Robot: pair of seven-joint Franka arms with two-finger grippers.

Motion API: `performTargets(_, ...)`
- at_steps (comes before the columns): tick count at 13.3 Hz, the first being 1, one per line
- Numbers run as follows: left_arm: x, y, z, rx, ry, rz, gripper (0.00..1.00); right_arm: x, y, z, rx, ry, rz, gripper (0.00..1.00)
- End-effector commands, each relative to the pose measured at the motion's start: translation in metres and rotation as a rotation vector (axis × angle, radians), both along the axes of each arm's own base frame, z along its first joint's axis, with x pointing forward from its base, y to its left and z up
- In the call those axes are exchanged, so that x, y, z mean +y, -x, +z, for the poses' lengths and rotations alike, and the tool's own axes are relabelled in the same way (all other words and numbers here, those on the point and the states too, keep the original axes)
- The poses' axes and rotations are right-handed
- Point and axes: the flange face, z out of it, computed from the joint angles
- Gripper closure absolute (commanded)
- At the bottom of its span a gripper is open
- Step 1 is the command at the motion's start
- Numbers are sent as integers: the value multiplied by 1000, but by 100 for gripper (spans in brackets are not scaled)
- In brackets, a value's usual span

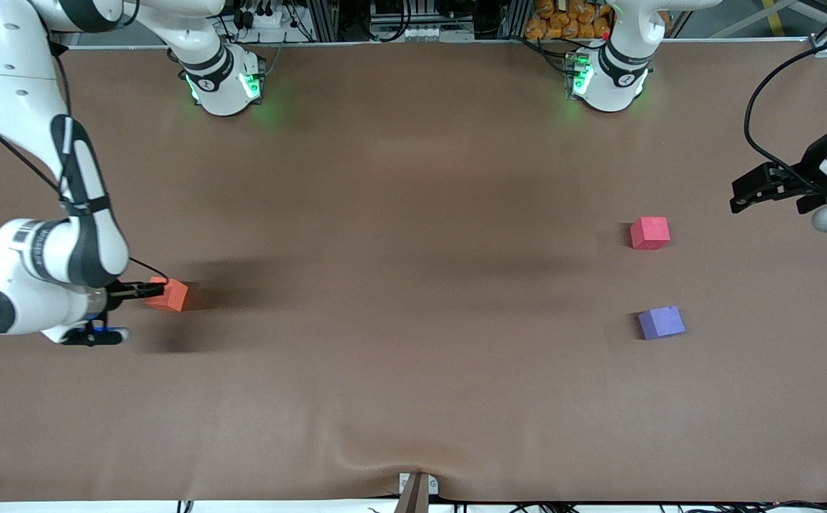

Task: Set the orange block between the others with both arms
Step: 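Lower the right gripper around the orange cube and close it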

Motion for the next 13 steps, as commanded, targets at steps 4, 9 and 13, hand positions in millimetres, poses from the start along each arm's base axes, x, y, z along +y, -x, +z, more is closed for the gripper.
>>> performTargets(4,1,1,2,3,-8,-3,0,22,5,-2,-18,49,-111,0)
performTargets(9,0,0,2,3,-6,0,0,53,14,-32,-77,71,-119,0)
performTargets(13,-2,1,2,4,1,-2,0,48,16,-34,-74,46,-51,0)
